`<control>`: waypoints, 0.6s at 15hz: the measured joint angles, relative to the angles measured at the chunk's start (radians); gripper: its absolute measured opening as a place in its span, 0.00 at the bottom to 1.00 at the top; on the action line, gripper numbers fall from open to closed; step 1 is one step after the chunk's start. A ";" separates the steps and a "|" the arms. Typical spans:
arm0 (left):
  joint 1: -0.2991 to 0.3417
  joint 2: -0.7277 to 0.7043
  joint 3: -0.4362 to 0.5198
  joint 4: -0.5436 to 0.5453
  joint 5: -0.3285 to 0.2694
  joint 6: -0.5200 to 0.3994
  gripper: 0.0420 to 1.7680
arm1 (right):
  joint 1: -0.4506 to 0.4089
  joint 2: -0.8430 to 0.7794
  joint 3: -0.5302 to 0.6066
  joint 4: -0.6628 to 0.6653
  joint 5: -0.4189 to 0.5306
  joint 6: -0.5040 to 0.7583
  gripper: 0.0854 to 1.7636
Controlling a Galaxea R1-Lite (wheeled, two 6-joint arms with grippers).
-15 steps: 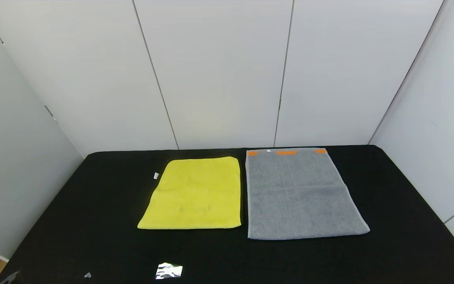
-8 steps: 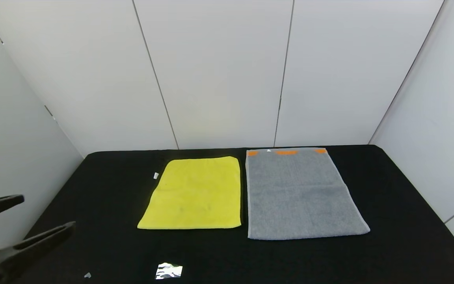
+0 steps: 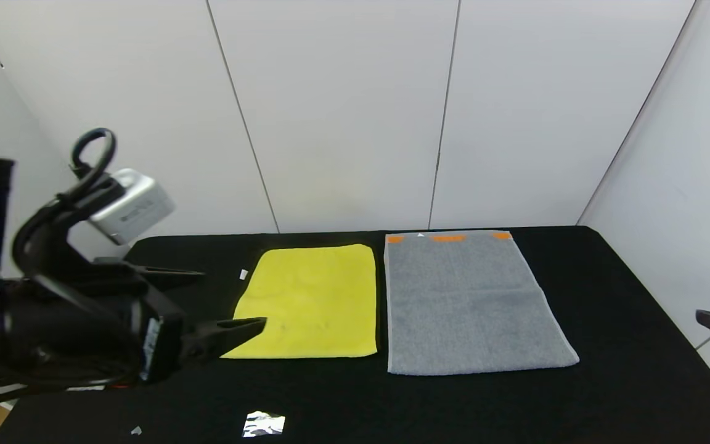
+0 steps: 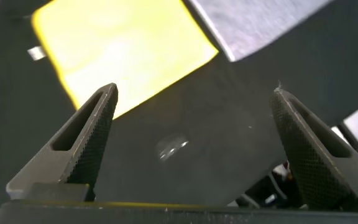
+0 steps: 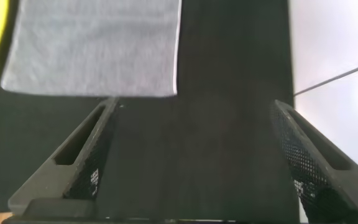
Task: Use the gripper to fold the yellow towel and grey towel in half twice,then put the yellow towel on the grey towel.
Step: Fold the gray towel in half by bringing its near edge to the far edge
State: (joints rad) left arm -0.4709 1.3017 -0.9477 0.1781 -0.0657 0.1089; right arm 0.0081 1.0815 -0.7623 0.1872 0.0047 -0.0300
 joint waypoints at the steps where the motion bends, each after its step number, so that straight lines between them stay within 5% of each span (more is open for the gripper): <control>1: -0.033 0.049 -0.026 0.001 0.005 0.000 0.97 | 0.001 0.043 -0.004 -0.001 0.000 0.000 0.97; 9: -0.213 0.391 -0.265 0.113 0.010 0.016 0.97 | 0.008 0.312 -0.044 -0.001 0.002 -0.002 0.97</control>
State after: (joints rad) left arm -0.6834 1.6930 -1.2123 0.2913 -0.0562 0.1247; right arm 0.0164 1.3936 -0.8068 0.1857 0.0066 -0.0319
